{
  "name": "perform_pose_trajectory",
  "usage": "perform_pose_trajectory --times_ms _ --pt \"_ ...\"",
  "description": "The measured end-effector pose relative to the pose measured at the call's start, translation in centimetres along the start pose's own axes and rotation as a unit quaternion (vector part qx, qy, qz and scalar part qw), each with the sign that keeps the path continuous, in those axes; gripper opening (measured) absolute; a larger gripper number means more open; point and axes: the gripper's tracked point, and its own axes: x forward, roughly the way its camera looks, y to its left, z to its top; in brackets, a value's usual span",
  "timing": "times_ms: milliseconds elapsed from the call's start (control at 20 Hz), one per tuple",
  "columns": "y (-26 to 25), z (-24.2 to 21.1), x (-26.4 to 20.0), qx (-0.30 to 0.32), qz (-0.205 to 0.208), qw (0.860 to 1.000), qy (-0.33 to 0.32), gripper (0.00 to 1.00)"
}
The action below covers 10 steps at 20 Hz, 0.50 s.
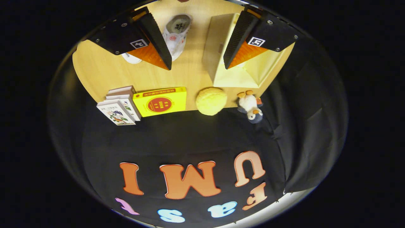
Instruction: Open the storage box then place both shoes into the box .Put the left shoe in first, then the right shoe, with the right side of both shoes facing outward in a uniform manner.
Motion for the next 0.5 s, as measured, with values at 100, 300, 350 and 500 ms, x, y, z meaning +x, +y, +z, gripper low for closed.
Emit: perform_pose_trajectory --times_ms 100,300,350,500 --pt "-2.2 -2.0 0.0 -0.001 -0.022 1.000 0.013 0.98" --pt "-5.2 -6.7 0.4 0.000 -0.051 0.998 0.048 0.99" --pt "-5.7 -7.7 0.6 0.003 -0.056 0.997 0.057 0.99" --pt "-6.9 -10.9 1.2 0.005 -0.071 0.994 0.084 0.99"
